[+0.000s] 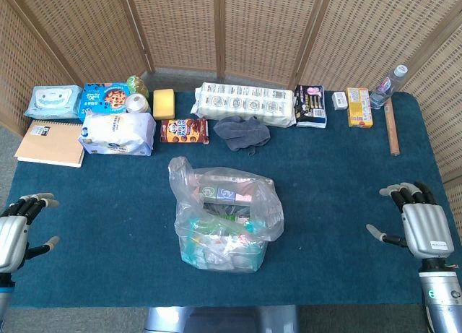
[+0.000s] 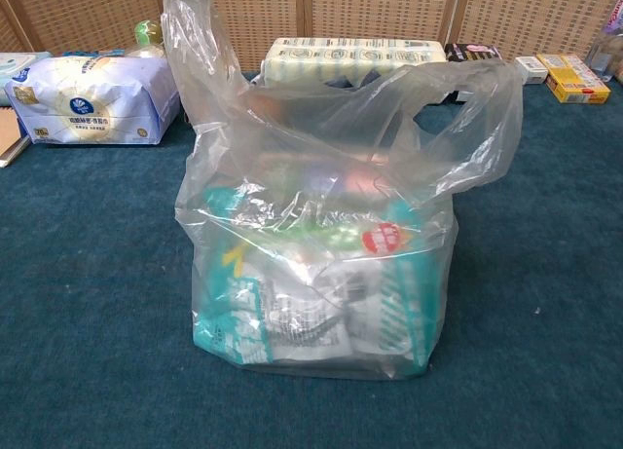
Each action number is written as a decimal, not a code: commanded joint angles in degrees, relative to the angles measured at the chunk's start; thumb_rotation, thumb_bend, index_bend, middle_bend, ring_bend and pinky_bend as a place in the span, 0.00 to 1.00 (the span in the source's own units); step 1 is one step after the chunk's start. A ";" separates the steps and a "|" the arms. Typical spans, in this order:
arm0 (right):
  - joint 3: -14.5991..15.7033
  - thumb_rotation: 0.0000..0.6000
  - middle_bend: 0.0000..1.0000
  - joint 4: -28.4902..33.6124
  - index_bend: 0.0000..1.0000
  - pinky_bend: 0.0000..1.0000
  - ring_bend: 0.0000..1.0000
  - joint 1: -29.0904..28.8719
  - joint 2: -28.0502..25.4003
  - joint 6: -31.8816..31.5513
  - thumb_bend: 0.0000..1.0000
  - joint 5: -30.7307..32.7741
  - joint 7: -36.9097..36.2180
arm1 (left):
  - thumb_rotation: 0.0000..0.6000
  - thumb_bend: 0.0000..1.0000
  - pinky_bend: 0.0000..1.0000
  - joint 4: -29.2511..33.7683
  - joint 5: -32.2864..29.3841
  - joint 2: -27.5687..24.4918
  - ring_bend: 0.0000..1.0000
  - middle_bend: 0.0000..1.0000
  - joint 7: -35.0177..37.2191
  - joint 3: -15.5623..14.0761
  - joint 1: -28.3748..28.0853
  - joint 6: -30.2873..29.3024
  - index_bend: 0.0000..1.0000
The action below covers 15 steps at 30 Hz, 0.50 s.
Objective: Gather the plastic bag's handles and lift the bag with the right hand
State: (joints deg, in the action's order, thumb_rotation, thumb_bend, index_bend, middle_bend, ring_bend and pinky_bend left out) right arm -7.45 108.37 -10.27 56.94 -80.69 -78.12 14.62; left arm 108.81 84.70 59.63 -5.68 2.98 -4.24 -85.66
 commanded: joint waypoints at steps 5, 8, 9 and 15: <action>-0.04 0.69 0.28 -0.09 0.29 0.11 0.21 -0.09 0.03 0.11 0.21 0.09 -0.29 | 1.00 0.13 0.30 0.38 0.73 -0.40 0.23 0.27 -0.34 0.00 -0.48 0.29 0.33; 0.17 0.68 0.28 -0.10 0.29 0.11 0.21 0.23 -0.23 -0.12 0.21 -0.11 -0.87 | 1.00 0.13 0.30 0.68 1.16 -0.81 0.23 0.27 -0.39 -0.15 -0.31 -0.08 0.34; 0.22 0.68 0.28 -0.13 0.29 0.11 0.21 0.40 -0.31 -0.32 0.21 -0.17 -1.14 | 1.00 0.13 0.30 0.80 1.20 -1.01 0.23 0.27 -0.36 -0.24 -0.23 -0.13 0.34; 0.48 0.69 0.28 -0.34 0.29 0.11 0.21 0.76 -0.31 -0.54 0.21 -0.44 -2.04 | 1.00 0.13 0.30 1.14 1.22 -1.64 0.23 0.27 -0.10 -0.28 -0.09 -0.36 0.33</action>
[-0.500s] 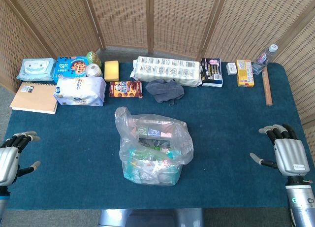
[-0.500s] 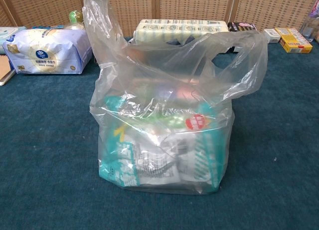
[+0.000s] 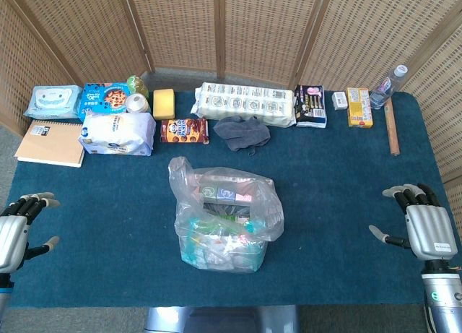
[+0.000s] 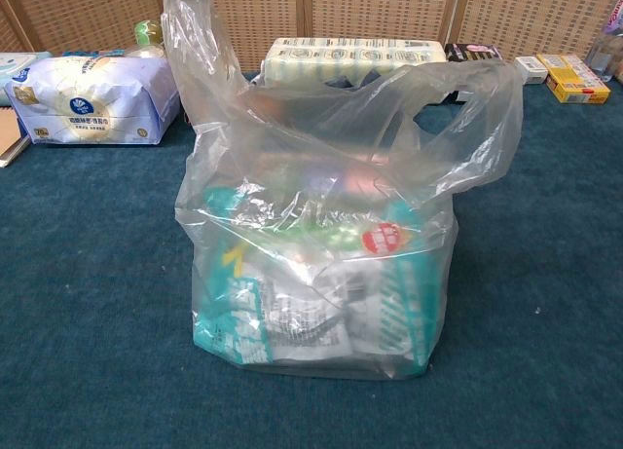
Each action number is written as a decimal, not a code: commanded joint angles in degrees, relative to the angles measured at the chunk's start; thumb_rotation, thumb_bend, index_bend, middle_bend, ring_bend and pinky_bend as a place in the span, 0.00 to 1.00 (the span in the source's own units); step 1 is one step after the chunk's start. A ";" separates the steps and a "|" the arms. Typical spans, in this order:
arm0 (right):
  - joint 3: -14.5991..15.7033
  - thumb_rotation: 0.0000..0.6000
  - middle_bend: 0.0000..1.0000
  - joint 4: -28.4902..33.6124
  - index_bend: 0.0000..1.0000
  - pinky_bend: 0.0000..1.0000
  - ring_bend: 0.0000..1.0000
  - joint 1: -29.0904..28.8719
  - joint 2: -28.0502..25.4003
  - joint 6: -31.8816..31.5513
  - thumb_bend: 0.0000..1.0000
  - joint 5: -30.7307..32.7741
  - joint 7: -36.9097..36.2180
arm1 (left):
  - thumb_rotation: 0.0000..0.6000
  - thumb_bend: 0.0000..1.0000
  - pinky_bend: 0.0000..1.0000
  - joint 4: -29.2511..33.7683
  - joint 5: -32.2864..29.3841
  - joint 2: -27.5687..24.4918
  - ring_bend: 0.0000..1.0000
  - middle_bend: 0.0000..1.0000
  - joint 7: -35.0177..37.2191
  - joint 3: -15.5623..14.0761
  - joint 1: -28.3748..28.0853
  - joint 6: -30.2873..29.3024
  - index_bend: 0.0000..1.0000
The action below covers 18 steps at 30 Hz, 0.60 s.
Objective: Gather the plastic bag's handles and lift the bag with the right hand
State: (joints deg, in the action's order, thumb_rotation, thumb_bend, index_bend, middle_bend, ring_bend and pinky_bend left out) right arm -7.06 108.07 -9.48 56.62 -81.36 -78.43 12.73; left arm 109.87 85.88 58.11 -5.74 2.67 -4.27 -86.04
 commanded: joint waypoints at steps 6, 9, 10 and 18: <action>0.44 0.69 0.28 -0.12 0.29 0.11 0.21 -0.15 -0.05 0.92 0.21 -0.40 -0.91 | 1.00 0.13 0.30 0.60 0.73 -0.54 0.23 0.27 -0.42 0.20 -0.38 -0.03 0.33; 0.48 0.69 0.28 0.14 0.29 0.11 0.21 -0.37 -0.45 1.88 0.21 0.09 -1.80 | 1.00 0.13 0.30 1.18 1.30 -1.25 0.23 0.27 -0.43 0.60 -0.65 -0.36 0.34; 0.49 0.68 0.28 0.23 0.29 0.12 0.21 -0.47 -0.63 2.25 0.21 0.19 -2.21 | 1.00 0.13 0.30 1.52 1.43 -1.60 0.23 0.27 -0.41 0.80 -0.76 -0.47 0.33; 1.43 0.69 0.28 2.97 0.26 0.12 0.19 -2.83 -3.60 9.78 0.21 0.77 -8.11 | 1.00 0.13 0.30 4.40 2.58 -4.83 0.23 0.27 -1.49 2.04 -2.13 -0.12 0.33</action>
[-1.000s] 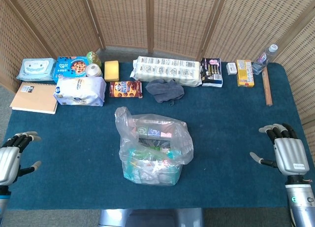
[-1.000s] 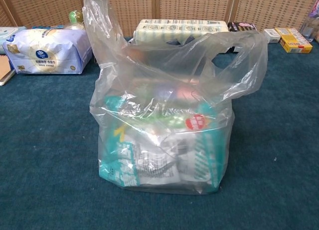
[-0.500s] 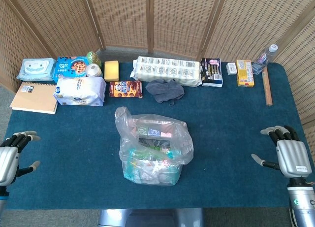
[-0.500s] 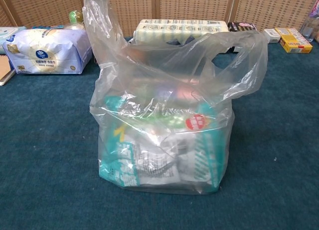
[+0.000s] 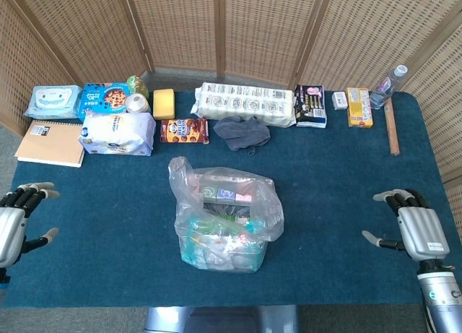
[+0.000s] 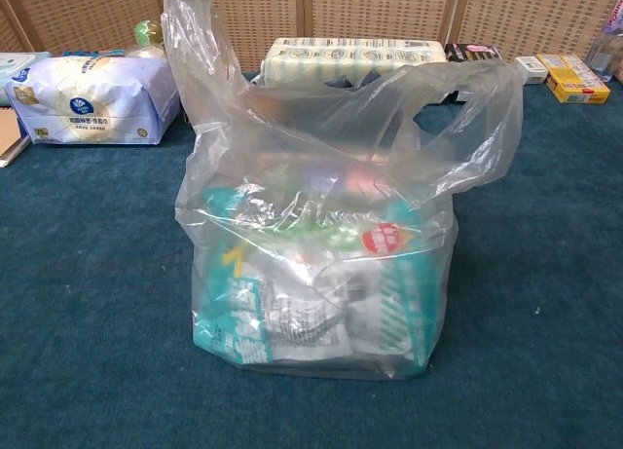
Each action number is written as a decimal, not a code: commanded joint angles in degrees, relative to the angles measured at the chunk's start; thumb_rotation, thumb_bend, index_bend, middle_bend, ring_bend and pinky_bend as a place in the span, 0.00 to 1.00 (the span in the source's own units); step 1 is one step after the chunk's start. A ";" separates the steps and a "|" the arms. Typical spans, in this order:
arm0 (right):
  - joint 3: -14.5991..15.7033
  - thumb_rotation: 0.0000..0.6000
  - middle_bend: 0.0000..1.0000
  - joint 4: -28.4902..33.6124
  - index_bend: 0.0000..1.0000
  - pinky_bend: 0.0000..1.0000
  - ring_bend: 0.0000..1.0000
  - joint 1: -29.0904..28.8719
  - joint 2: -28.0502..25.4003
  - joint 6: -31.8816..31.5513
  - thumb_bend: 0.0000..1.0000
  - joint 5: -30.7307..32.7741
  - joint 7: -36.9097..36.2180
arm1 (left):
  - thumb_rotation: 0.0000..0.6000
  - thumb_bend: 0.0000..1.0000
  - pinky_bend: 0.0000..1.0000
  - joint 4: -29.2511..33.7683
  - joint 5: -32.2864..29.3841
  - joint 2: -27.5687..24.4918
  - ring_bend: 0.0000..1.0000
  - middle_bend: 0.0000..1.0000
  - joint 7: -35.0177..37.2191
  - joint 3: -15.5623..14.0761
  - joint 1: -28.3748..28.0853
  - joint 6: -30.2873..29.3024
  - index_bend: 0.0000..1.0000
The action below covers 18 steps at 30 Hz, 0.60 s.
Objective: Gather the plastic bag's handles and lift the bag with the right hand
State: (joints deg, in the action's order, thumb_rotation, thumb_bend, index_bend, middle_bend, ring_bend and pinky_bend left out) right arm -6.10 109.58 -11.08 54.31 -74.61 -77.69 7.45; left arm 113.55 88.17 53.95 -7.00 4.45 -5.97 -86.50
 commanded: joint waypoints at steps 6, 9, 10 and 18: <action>1.00 0.68 0.27 4.11 0.26 0.12 0.19 -4.54 -4.02 10.87 0.21 -1.57 -11.30 | 1.00 0.13 0.30 2.04 0.72 -1.57 0.23 0.27 -0.54 0.42 -1.38 1.41 0.33; 0.73 0.69 0.26 4.34 0.26 0.12 0.19 -6.23 -4.20 13.44 0.21 -2.14 -13.97 | 1.00 0.13 0.30 2.29 0.88 -1.54 0.23 0.27 -0.68 0.41 -1.68 1.72 0.33; 0.62 0.69 0.26 4.36 0.26 0.12 0.18 -6.79 -4.12 14.21 0.21 -2.27 -14.61 | 1.00 0.13 0.30 2.34 0.93 -1.53 0.23 0.27 -0.74 0.40 -1.78 1.82 0.33; -0.66 0.68 0.26 5.40 0.26 0.12 0.18 -12.23 -2.12 20.80 0.21 -3.31 -19.97 | 1.00 0.13 0.30 2.39 0.85 -1.62 0.23 0.27 -0.98 0.49 -2.40 2.36 0.34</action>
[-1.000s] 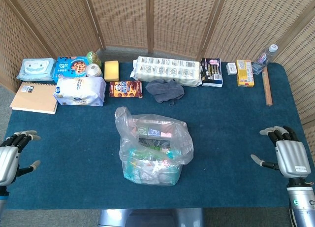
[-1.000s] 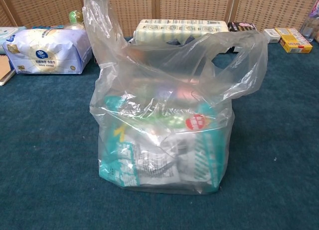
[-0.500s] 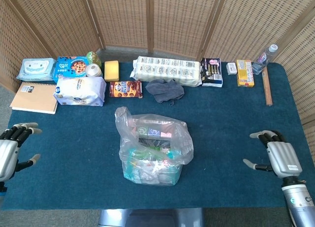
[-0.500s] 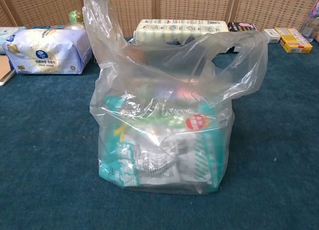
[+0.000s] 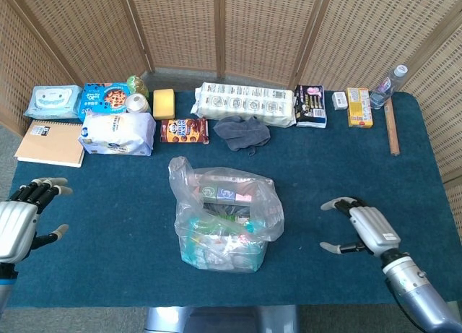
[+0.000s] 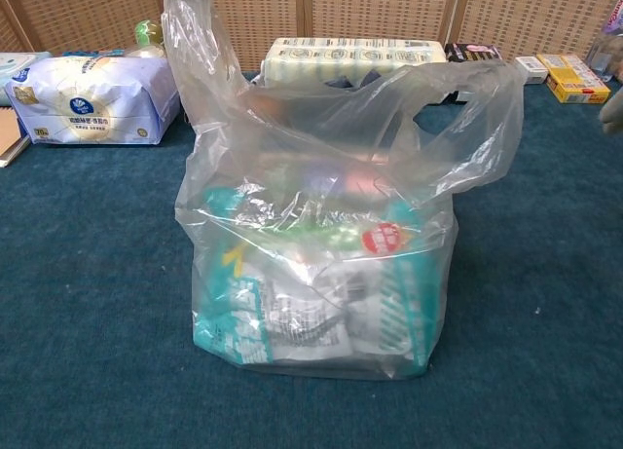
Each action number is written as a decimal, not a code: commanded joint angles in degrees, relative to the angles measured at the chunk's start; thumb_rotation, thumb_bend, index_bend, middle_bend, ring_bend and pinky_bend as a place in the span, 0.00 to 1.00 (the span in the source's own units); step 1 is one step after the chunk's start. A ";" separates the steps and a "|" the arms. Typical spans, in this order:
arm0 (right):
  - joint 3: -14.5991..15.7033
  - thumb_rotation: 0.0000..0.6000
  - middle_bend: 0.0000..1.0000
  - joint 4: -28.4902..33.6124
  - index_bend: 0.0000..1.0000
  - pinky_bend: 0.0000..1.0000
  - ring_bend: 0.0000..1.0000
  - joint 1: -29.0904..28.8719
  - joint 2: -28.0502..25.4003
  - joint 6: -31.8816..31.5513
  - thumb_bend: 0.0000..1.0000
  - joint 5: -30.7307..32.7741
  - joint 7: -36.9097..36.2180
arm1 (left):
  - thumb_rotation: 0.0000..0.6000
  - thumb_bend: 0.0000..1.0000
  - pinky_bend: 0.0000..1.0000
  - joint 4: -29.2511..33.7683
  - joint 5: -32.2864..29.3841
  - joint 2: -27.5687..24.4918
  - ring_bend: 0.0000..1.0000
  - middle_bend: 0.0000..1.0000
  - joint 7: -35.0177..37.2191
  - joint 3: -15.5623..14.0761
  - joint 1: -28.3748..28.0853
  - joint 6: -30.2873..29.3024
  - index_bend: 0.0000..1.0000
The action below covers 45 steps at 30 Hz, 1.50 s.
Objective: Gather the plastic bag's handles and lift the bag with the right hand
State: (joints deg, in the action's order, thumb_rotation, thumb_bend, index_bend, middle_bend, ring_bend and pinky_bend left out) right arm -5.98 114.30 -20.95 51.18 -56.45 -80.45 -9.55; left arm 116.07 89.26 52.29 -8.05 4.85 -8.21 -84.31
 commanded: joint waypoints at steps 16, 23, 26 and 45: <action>-4.33 0.69 0.26 0.33 0.26 0.12 0.18 -13.67 5.14 15.78 0.20 0.73 -17.65 | 1.00 0.13 0.30 -2.51 -2.02 0.67 0.23 0.27 1.91 0.25 -0.91 1.14 0.33; -6.54 0.69 0.26 -0.07 0.26 0.12 0.18 -17.34 7.23 19.06 0.20 2.16 -24.19 | 1.00 0.13 0.30 -3.67 -2.71 1.04 0.23 0.27 2.96 0.20 -1.11 1.54 0.34; -7.57 0.69 0.26 -0.13 0.26 0.12 0.18 -17.97 7.51 19.33 0.20 2.48 -27.89 | 1.00 0.13 0.30 -4.19 -3.00 1.23 0.23 0.27 3.42 0.11 -1.05 1.56 0.34; -11.21 0.68 0.26 -3.38 0.26 0.09 0.18 -16.91 2.33 7.06 0.20 -16.04 -93.34 | 1.00 0.13 0.30 -5.82 -3.99 1.65 0.23 0.27 5.21 -0.56 -0.63 1.71 0.33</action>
State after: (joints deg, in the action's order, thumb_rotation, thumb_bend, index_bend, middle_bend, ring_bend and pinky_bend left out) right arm -17.56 113.50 -38.08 55.12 -42.96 -89.47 -88.82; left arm 110.26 85.27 53.95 -2.84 4.30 -8.85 -82.60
